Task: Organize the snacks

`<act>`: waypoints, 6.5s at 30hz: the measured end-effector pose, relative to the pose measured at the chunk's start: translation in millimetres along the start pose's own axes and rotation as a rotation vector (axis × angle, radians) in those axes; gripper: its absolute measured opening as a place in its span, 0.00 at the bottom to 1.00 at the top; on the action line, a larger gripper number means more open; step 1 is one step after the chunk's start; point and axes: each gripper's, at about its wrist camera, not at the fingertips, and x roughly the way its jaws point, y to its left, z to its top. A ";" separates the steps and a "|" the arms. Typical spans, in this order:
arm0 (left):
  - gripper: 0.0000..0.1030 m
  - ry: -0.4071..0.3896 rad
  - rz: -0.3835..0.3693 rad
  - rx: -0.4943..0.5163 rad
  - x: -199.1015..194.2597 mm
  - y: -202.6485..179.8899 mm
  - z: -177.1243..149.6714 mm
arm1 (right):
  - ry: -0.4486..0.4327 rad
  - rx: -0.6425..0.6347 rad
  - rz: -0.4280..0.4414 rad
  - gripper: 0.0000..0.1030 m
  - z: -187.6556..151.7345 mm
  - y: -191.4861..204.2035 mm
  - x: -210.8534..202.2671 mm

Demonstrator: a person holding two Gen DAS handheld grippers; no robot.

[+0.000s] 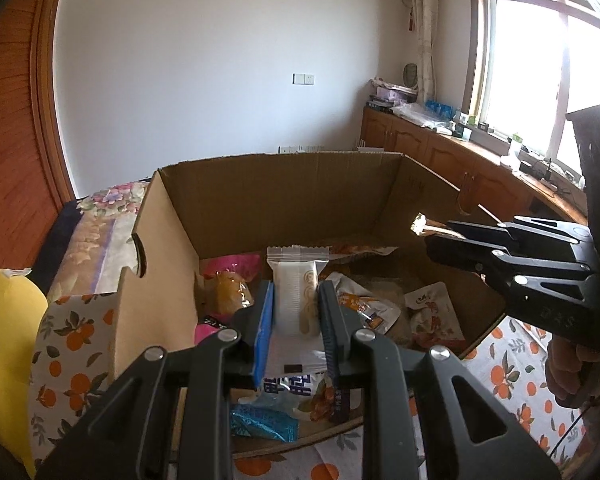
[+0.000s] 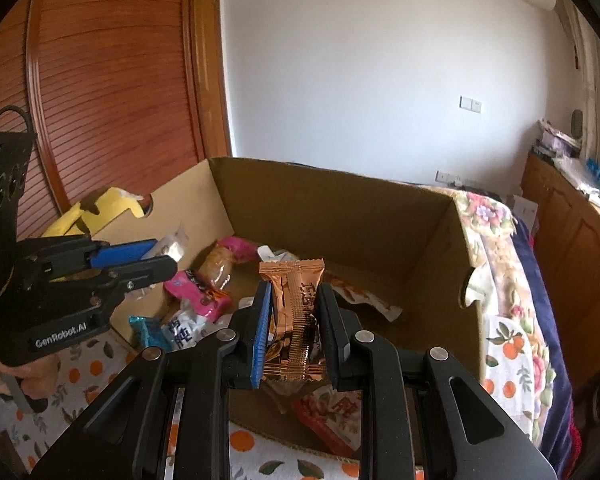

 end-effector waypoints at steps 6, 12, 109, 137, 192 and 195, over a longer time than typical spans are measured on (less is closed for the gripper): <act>0.22 0.027 0.001 -0.003 7.7 2.5 2.0 | 0.025 0.004 0.006 0.21 -0.4 3.6 11.6; 0.28 0.040 0.009 -0.001 10.2 4.1 2.5 | 0.049 0.014 0.015 0.21 -0.7 3.9 17.9; 1.00 -0.177 0.309 -0.061 -299.7 -91.3 -145.1 | -0.166 0.175 -0.290 1.00 -139.4 92.2 -288.6; 1.00 -0.167 0.349 -0.078 -295.0 -80.7 -170.1 | -0.166 0.166 -0.298 1.00 -162.6 105.5 -283.2; 1.00 -0.186 0.364 -0.060 -301.4 -85.1 -166.3 | -0.183 0.169 -0.300 1.00 -161.1 104.7 -292.1; 1.00 -0.186 0.363 -0.060 -301.2 -84.3 -165.5 | -0.183 0.169 -0.299 1.00 -161.1 104.6 -292.3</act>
